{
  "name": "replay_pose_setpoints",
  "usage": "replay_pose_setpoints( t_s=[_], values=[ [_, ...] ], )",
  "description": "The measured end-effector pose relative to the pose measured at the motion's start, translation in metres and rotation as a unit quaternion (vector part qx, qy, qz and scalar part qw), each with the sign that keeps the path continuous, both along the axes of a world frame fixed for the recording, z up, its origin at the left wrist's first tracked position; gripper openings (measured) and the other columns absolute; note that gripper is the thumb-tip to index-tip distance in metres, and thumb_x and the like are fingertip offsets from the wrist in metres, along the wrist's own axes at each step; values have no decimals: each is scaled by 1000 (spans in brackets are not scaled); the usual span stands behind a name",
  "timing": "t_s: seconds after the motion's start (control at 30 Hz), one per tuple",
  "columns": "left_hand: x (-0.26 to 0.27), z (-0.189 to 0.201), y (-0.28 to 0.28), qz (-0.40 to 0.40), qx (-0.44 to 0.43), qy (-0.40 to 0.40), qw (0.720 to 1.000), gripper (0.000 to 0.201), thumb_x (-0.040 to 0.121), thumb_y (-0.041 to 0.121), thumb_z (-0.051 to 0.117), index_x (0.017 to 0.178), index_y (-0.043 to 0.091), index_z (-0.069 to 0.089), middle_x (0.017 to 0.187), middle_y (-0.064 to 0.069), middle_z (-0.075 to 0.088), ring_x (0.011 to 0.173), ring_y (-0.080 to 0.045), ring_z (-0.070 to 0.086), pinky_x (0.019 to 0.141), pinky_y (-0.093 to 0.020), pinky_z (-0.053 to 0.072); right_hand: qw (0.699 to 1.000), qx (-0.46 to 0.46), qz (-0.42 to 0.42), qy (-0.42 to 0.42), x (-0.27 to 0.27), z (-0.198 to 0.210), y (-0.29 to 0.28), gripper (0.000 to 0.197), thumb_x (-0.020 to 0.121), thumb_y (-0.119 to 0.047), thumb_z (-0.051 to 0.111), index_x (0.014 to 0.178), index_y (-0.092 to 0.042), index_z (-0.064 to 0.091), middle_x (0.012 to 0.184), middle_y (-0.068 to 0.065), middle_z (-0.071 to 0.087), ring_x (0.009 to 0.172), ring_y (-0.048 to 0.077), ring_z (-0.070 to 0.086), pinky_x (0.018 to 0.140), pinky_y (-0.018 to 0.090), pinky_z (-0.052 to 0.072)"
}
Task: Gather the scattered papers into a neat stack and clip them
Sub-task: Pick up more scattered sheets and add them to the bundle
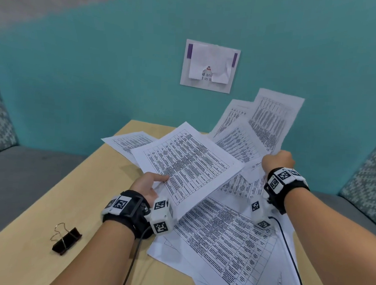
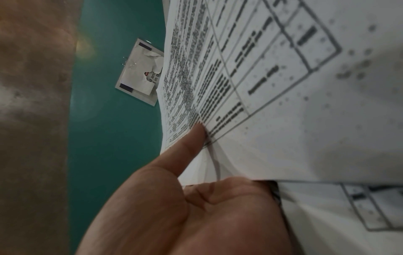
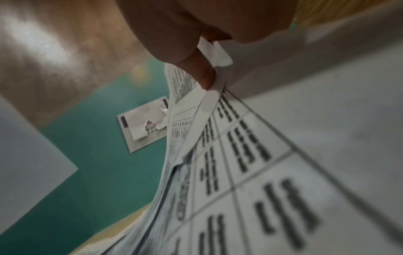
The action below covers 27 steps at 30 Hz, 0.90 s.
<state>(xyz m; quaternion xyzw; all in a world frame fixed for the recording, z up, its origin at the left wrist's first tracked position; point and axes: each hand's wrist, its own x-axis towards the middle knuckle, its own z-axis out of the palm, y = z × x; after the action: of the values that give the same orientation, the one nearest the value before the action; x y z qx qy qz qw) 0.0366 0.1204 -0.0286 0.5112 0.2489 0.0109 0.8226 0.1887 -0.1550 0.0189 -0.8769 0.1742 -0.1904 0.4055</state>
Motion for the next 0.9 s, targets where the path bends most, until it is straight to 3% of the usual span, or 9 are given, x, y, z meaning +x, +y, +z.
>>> replay_pose_setpoints(
  t_s=[0.17, 0.27, 0.37, 0.43, 0.63, 0.7, 0.77, 0.83, 0.9],
  values=[
    [2, -1, 0, 1, 40, -2, 999, 55, 98, -7, 57, 149, -5, 39, 85, -9, 57, 33, -27, 63, 23, -33, 42, 997, 58, -40, -9, 0, 10, -9, 10, 93, 0, 47, 85, -1, 53, 100, 19, 59, 82, 31, 54, 70, 33, 43],
    [-1, 1, -2, 0, 56, -9, 998, 50, 99, -6, 56, 146, -7, 42, 83, -7, 55, 28, -23, 60, 21, -29, 38, 994, 97, -54, -8, -4, 14, -15, 35, 94, -2, 48, 127, 4, 57, 128, 22, 62, 108, 39, 63, 83, 39, 51],
    [-1, 1, -3, 2, 48, -18, 999, 45, 100, -6, 55, 144, -10, 45, 68, -8, 63, 27, -17, 59, 21, -26, 38, 990, 122, -72, -8, -7, 17, -20, 45, 95, -3, 47, 139, 6, 47, 138, 22, 57, 119, 39, 60, 86, 38, 48],
    [0, -1, -1, -2, 35, -15, 999, 43, 100, -5, 54, 143, -11, 46, 58, -8, 65, 26, -17, 58, 20, -26, 36, 986, 140, -87, -12, -9, 17, -22, 44, 96, -2, 45, 139, 5, 47, 135, 22, 59, 117, 37, 61, 80, 35, 44],
    [8, -6, 3, -26, -2, 5, 1000, 51, 97, -8, 58, 145, -5, 42, 89, -9, 61, 55, -26, 70, 26, -31, 45, 973, 199, -118, 9, -14, 25, -25, 43, 98, -8, 47, 139, 3, 48, 133, 15, 60, 101, 27, 57, 82, 31, 40],
    [14, -14, 7, -42, -23, 22, 999, 31, 96, -6, 59, 125, -1, 48, 97, -19, 67, 66, -36, 69, 41, -46, 53, 970, 215, -110, 10, -21, 32, -24, 38, 100, -11, 50, 137, 1, 52, 127, 14, 62, 100, 26, 55, 80, 28, 37],
    [16, -17, 10, -60, -33, 40, 997, 15, 96, -6, 58, 100, 3, 47, 106, -24, 68, 79, -41, 69, 57, -56, 54, 979, 186, -56, 55, -25, 34, -28, 30, 97, -11, 59, 126, -2, 61, 98, 12, 62, 97, 29, 59, 77, 28, 40],
    [22, -20, 11, -63, -51, 35, 996, 17, 96, -7, 58, 95, 6, 47, 102, -27, 67, 76, -41, 70, 47, -54, 57, 985, 133, -49, 96, -18, 34, -33, 19, 94, -7, 63, 112, -2, 64, 88, 10, 58, 88, 29, 54, 74, 31, 42],
    [22, -18, 10, -52, -71, 42, 995, 20, 96, -8, 58, 102, 6, 44, 94, -29, 62, 66, -40, 70, 33, -50, 51, 984, 167, -29, 55, -11, 29, -41, 12, 97, -15, 58, 107, -10, 55, 107, 10, 56, 92, 27, 49, 74, 32, 44]
  ],
)
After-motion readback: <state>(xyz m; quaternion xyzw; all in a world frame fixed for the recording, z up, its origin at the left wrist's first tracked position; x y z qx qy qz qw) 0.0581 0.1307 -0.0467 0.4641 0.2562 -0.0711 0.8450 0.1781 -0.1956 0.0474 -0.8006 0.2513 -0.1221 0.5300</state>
